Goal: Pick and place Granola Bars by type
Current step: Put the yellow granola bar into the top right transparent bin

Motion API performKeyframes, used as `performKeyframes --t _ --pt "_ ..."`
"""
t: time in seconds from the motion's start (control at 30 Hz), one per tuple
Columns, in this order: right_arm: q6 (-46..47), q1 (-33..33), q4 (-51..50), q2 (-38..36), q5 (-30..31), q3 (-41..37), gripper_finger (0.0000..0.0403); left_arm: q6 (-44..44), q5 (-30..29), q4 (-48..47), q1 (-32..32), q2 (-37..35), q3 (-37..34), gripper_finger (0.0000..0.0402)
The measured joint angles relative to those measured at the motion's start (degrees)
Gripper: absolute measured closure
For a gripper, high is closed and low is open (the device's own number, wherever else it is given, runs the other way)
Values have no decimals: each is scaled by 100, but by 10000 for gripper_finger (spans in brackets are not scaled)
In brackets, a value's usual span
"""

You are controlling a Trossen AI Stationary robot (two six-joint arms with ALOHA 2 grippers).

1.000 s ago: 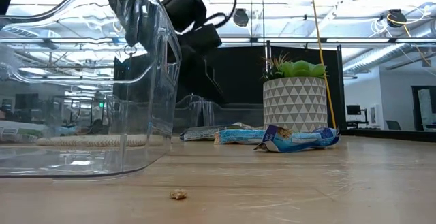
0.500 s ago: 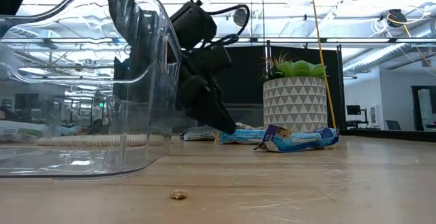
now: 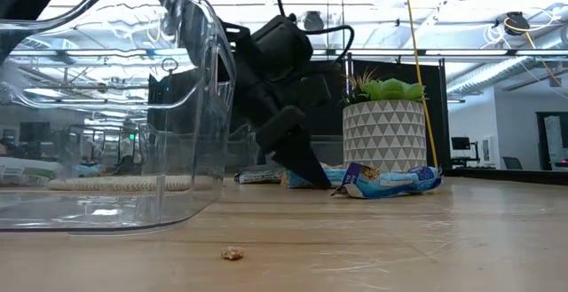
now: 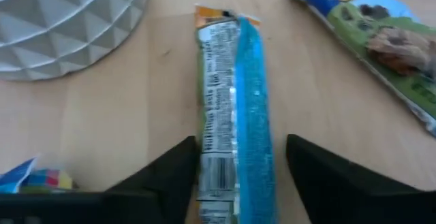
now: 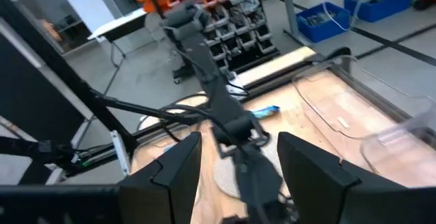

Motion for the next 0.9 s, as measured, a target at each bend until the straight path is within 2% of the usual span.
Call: performKeyframes --t 0.2,0.23,0.37,0.53,0.63,0.73,0.83,0.9 --pt "-116 98 14 -6 18 0 218 -553 9 -722 146 -248 128 363" --pt "-167 97 -16 -14 20 0 218 -651 -2 -881 157 -321 145 378" --pt "-481 97 -79 -54 82 0 218 -774 -231 -1394 123 -887 185 380" --pt "-829 97 -80 -134 764 0 218 -932 -295 -1654 2 -2011 216 394" --pt "-1176 97 106 -136 1282 0 218 -1288 -679 -1452 -14 -2648 209 393" --pt "-1584 97 471 -3 1664 2 217 -1257 -1054 -1126 25 -3091 222 396" --pt "-1801 53 785 256 1679 2 208 -1205 -1500 -955 77 -3278 212 396" --pt "-1787 45 948 459 1662 2 198 -1200 -1547 -739 128 -3341 211 397"
